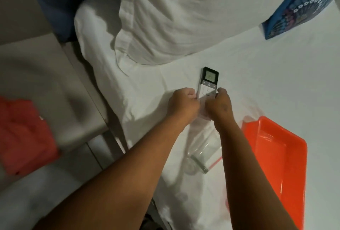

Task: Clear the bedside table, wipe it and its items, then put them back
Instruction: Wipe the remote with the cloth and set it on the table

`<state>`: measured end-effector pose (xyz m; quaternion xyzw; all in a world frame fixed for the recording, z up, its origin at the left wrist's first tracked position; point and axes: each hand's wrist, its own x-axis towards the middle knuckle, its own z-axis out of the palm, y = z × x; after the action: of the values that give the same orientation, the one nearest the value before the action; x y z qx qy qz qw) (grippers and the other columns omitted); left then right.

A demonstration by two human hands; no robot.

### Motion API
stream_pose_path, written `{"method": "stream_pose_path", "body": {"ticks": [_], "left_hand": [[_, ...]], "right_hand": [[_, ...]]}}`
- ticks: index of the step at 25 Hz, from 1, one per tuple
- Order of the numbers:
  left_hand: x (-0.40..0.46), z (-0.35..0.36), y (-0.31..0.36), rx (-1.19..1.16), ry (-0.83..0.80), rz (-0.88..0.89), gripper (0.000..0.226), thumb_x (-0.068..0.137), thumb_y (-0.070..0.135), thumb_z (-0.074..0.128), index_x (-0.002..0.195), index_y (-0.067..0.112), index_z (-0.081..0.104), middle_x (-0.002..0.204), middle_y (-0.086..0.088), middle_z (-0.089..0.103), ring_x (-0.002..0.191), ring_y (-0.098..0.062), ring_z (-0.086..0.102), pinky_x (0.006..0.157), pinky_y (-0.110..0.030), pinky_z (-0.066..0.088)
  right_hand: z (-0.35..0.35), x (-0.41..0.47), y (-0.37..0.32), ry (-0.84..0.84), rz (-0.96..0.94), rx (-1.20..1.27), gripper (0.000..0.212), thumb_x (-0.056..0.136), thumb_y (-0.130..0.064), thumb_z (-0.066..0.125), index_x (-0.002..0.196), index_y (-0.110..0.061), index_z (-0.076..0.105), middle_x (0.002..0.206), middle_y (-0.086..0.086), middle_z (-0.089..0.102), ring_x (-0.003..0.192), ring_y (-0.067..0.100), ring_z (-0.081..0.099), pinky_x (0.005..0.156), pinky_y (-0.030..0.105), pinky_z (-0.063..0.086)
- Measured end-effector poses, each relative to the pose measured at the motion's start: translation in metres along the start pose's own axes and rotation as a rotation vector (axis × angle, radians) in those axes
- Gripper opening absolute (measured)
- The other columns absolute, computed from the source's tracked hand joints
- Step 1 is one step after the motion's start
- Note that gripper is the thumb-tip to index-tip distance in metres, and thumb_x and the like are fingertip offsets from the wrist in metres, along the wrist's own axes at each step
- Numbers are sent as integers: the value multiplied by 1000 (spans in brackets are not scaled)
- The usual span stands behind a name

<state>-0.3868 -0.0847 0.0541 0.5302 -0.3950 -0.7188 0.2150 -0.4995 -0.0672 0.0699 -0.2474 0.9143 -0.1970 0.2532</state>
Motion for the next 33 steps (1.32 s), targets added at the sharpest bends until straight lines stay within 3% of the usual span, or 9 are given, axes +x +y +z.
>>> {"method": "stream_pose_path", "body": {"ticks": [3,7,13,15,17,22,24,27,33], "left_hand": [[-9,-18,7,-119,-32,-36,20,72,11,63,67,28,54,83,6,64,85,-17,62,91,-38,55],[-49,-86,8,-292,-54,10,32,85,4,69,117,10,70,111,-9,76,102,-25,74,92,-42,59],[-117,-278,-77,-448,228,-41,38,87,-5,64,125,-4,60,120,-24,69,103,-35,69,89,-45,58],[-138,-345,-113,-464,364,-39,36,89,-9,58,125,-6,60,114,-21,71,98,-32,70,84,-39,60],[-149,-391,-144,-480,495,-48,36,89,-10,58,125,-6,61,104,-14,75,90,-24,74,81,-36,61],[-165,-454,-197,-548,740,-88,28,89,-7,61,116,1,65,121,-20,70,109,-32,69,98,-48,55],[-167,-459,-203,-522,754,-97,31,89,-4,62,120,4,65,123,-17,70,111,-30,70,98,-49,55],[-166,-452,-201,-489,782,-87,34,89,-4,63,123,2,63,121,-16,71,106,-28,70,95,-46,57],[-150,-397,-174,-336,767,10,19,82,9,66,99,1,71,88,-16,73,78,-20,68,74,-31,56]], "right_hand": [[-12,-23,-13,-162,48,339,29,94,1,43,109,-9,66,105,18,73,95,36,71,84,52,58],[2,-95,-43,-490,-27,600,28,100,-2,47,120,-9,67,111,17,75,97,34,73,81,50,58],[169,-206,-79,-827,-144,479,24,98,0,54,116,-7,67,106,19,75,92,34,70,88,52,58],[235,-245,-91,-886,-279,330,17,100,-11,55,111,-12,68,102,10,74,94,28,69,86,40,58],[286,-260,-96,-815,-562,91,25,103,-26,50,118,-15,66,109,9,68,101,26,64,86,29,51],[380,-284,-82,-492,-1118,-660,56,88,-43,52,138,-19,44,129,21,48,113,43,48,90,51,46],[389,-282,-81,-529,-1084,-656,58,88,-31,54,143,-19,41,135,22,43,117,45,47,92,51,47],[378,-269,-90,-701,-843,-265,53,95,-17,58,146,-14,46,135,25,46,120,43,52,102,38,43],[338,-295,-99,-689,-1328,-216,43,100,-34,48,140,-22,57,113,12,57,91,30,61,75,35,53]]}}
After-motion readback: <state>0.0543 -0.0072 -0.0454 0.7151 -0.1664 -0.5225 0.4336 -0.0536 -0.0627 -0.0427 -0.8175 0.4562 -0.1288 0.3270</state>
